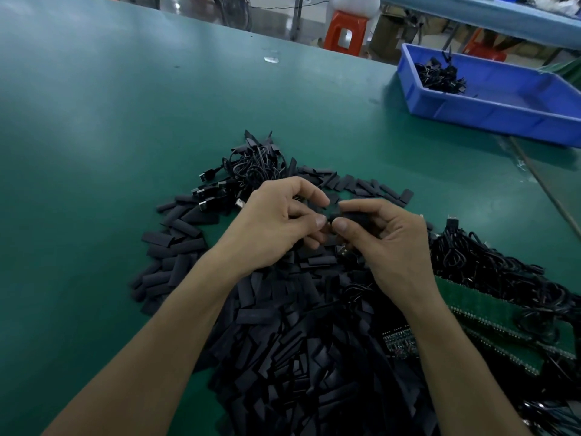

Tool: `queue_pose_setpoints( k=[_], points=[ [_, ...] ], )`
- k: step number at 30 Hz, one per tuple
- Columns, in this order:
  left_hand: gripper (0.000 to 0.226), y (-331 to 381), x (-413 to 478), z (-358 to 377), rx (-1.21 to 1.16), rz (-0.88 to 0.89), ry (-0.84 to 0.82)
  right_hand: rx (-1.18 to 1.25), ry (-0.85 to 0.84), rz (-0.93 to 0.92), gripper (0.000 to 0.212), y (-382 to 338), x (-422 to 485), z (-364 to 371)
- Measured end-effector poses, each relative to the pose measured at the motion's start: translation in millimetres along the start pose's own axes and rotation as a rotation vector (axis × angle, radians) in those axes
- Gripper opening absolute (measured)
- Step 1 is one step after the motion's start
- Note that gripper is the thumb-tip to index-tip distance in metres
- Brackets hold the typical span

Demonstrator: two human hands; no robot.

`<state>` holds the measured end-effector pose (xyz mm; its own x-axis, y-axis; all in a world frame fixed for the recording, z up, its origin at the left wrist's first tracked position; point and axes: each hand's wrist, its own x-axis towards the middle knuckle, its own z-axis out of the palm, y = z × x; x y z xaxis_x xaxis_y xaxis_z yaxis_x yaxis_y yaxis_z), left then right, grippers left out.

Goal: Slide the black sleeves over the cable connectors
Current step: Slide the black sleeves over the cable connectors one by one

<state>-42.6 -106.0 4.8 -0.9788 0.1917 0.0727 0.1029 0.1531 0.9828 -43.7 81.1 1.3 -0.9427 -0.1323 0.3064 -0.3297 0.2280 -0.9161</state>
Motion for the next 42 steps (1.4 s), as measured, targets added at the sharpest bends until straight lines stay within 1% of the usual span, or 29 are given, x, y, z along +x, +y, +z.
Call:
queue_pose_setpoints(
  k=[2, 3, 4, 6, 11, 16, 20, 23, 25, 30, 32, 34, 36, 38, 40, 42],
  points=[
    [0.013, -0.2, -0.8, 0.8, -0.014, -0.008, 0.027, -0.015, 0.129, 0.036, 0.033, 2.4, -2.4, 2.8],
    [0.013, -0.2, -1.3, 1.7, -0.028, -0.011, 0.043, -0.009, 0.205, 0.053, 0.033, 3.6, -3.6, 4.6],
    [0.013, -0.2, -1.4, 3.1, -0.046, -0.013, 0.058, 0.001, 0.269, 0.063, 0.031, 4.8, -4.8, 6.7],
    [0.015, 0.2, -1.5, 6.0, -0.067, -0.015, 0.079, 0.004, 0.339, 0.052, 0.024, 7.0, -7.1, 12.3],
    [0.018, 2.2, -2.8, 10.7, -0.047, -0.006, 0.124, 0.061, 0.382, 0.027, 0.029, 6.2, -11.6, 23.5],
    [0.018, 3.5, -3.2, 16.0, -0.081, 0.001, 0.121, 0.184, 0.433, 0.011, 0.024, 0.9, -11.5, 30.6],
    [0.018, 4.1, -3.5, 18.7, -0.13, 0.026, 0.129, 0.198, 0.453, -0.03, 0.025, -2.8, -8.7, 33.5],
    [0.018, 4.9, -4.5, 19.1, -0.124, 0.04, 0.132, 0.192, 0.448, -0.022, 0.026, -4.3, -8.4, 35.9],
    [0.018, 6.0, -4.8, 20.0, -0.115, 0.05, 0.14, 0.187, 0.436, -0.018, 0.026, -6.1, -8.6, 37.6],
    [0.017, 8.5, -5.0, 23.2, -0.192, 0.069, 0.158, 0.136, 0.394, -0.007, 0.025, -10.1, -5.8, 37.8],
    [0.017, 8.4, -5.0, 23.1, -0.181, 0.082, 0.161, 0.106, 0.378, 0.006, 0.026, -10.3, -4.0, 35.5],
    [0.018, 7.2, -4.8, 22.0, -0.119, 0.08, 0.174, 0.075, 0.328, 0.033, 0.027, -9.2, -3.7, 33.3],
    [0.021, 4.6, -3.7, 19.7, 0.033, 0.074, 0.235, -0.005, 0.239, 0.066, 0.031, -6.2, -4.1, 30.5],
    [0.025, 3.2, -3.1, 15.0, 0.186, 0.07, 0.314, -0.1, 0.126, 0.113, 0.043, -3.5, -5.4, 24.6],
    [0.025, 3.8, -0.2, 5.8, 0.23, 0.077, 0.378, -0.236, 0.012, 0.188, 0.057, -4.1, -5.3, 14.5],
    [0.026, 6.6, 8.4, -7.8, 0.286, 0.071, 0.458, -0.429, -0.127, 0.265, 0.057, -9.1, -4.3, -0.3]
  ],
)
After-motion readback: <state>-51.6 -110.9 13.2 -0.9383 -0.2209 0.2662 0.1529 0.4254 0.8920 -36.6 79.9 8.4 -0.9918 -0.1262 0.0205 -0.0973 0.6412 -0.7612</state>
